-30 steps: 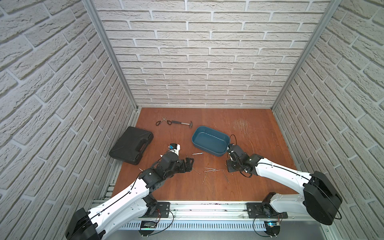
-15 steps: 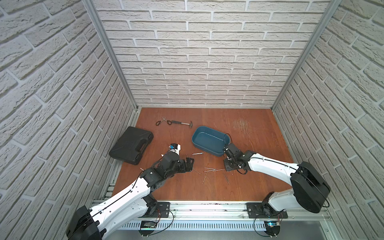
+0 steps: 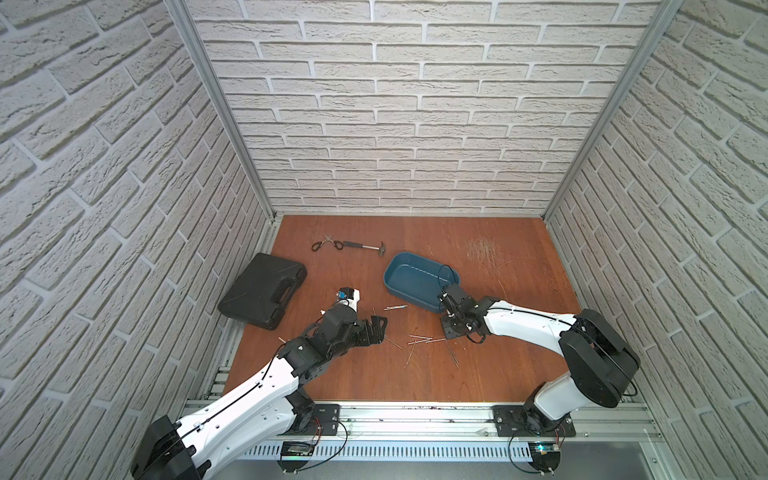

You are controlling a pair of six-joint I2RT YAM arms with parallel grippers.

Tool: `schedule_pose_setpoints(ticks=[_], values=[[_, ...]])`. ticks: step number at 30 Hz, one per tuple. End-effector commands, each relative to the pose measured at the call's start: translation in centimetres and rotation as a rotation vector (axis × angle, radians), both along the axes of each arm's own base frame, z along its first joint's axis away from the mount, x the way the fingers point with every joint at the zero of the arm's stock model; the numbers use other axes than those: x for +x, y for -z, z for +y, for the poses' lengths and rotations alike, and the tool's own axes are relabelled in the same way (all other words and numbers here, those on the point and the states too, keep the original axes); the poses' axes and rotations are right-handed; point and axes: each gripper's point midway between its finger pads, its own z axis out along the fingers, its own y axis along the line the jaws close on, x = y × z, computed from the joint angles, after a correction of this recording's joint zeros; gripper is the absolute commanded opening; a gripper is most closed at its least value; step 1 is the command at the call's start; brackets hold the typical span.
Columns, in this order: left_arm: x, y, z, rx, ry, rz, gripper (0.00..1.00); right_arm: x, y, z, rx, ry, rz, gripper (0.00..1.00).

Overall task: Put the nails on the desktop into the storage box
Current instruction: Pick up the nail from the center of the board.

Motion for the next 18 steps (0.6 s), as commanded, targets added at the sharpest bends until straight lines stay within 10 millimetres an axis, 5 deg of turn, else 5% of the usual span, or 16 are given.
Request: schedule_pose_setpoints(ticks=[1,18], values=[[0.0,0.1,0.1,-0.008,-0.010,-0.008,0.98,0.6,-0.3,0.5,0.001,-0.014,-0.027,0.23],[-0.1,0.2,0.3,-0.013,-0.021,-0.006,0.99,-0.3,1.1,-0.1,-0.007,0.006,0.001,0.18]])
